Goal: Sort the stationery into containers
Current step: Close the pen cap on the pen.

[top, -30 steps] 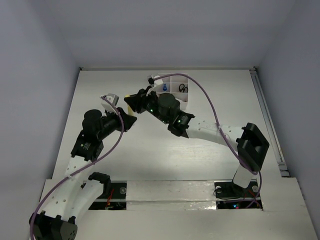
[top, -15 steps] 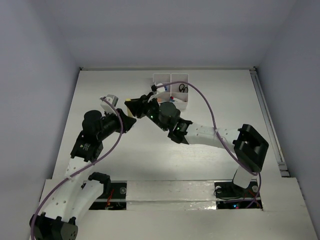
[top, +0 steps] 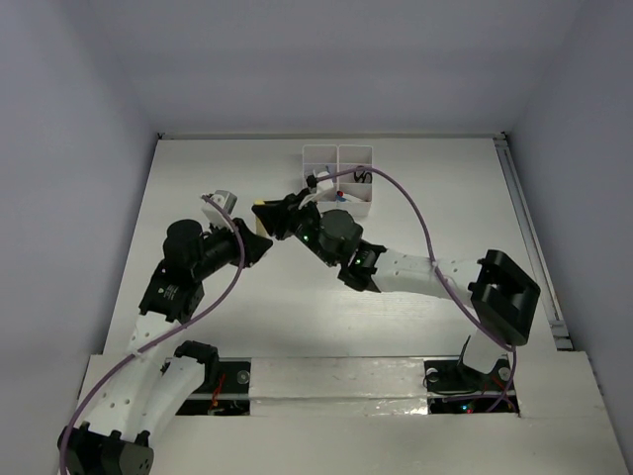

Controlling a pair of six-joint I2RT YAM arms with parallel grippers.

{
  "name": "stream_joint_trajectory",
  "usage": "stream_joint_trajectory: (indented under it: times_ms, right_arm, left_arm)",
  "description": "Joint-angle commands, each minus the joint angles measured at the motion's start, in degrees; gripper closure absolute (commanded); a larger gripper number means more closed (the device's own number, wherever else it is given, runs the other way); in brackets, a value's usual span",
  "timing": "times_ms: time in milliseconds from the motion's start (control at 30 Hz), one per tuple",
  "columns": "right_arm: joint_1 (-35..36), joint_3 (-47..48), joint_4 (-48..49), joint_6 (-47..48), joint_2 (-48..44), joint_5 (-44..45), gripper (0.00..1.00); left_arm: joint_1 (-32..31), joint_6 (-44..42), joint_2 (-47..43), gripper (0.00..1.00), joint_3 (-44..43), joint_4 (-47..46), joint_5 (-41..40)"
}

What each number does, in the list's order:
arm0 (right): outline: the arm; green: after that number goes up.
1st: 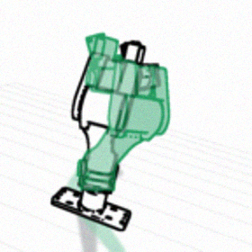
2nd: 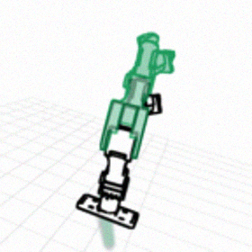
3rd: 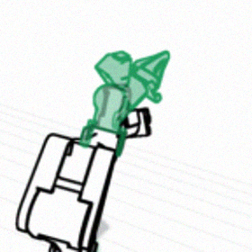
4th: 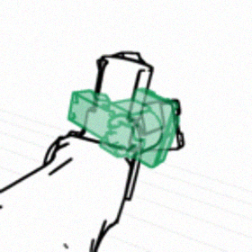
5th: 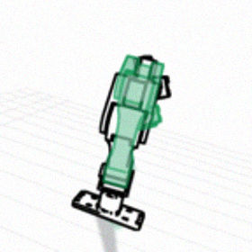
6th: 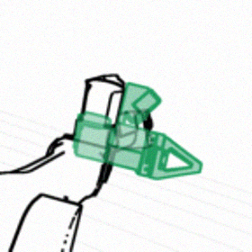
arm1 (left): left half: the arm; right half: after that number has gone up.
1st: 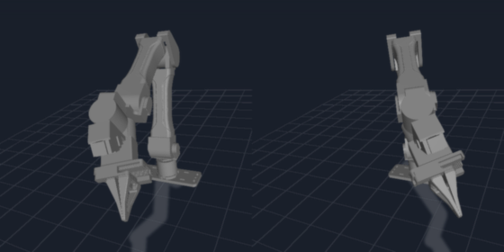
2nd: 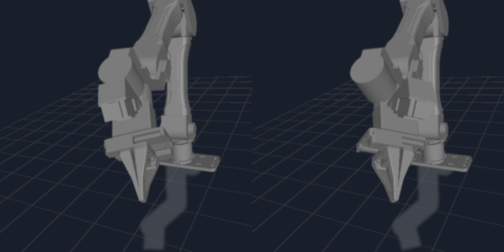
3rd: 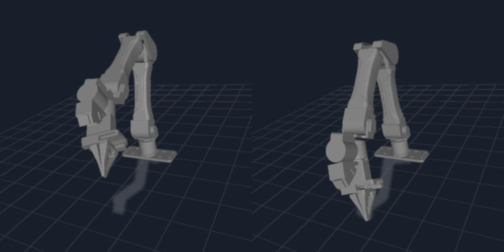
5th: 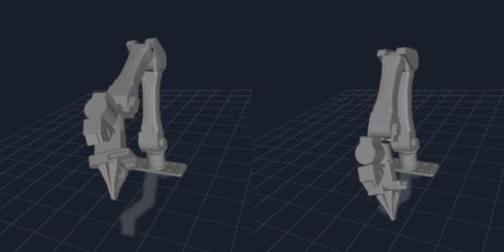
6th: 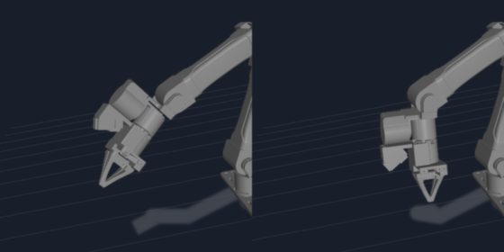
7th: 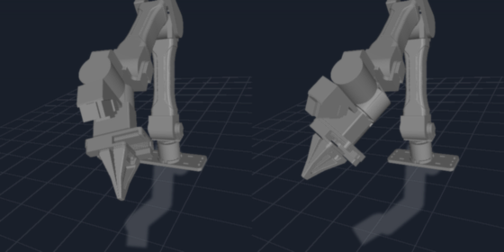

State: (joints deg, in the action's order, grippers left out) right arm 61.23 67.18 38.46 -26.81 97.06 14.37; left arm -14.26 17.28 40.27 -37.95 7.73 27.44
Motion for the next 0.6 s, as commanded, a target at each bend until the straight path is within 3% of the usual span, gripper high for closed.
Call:
stream_joint_trajectory:
  times_ms: [0, 233, 400, 567]
  right_arm:
    - [2.6, -3.4, -6.9, -1.2, -3.1, -1.8, 0.98]
    - [2.6, -5.3, -9.0, -10.0, -5.7, -6.7, 1.00]
    - [2.6, -5.7, -8.4, -9.1, -5.7, -8.5, 1.00]
    - [7.5, -4.5, -14.6, -0.9, -4.9, 7.2, 1.00]
  left_arm:
    - [0.7, 0.5, 0.0, 1.00, -2.3, -8.9, -3.4]
    - [0.7, 1.2, 1.6, 1.00, -3.6, -9.8, -3.8]
    - [0.2, 2.6, 2.0, 1.00, -4.4, -11.2, -3.2]
    - [-0.9, 3.7, 2.4, 1.00, -5.6, -11.7, -5.2]
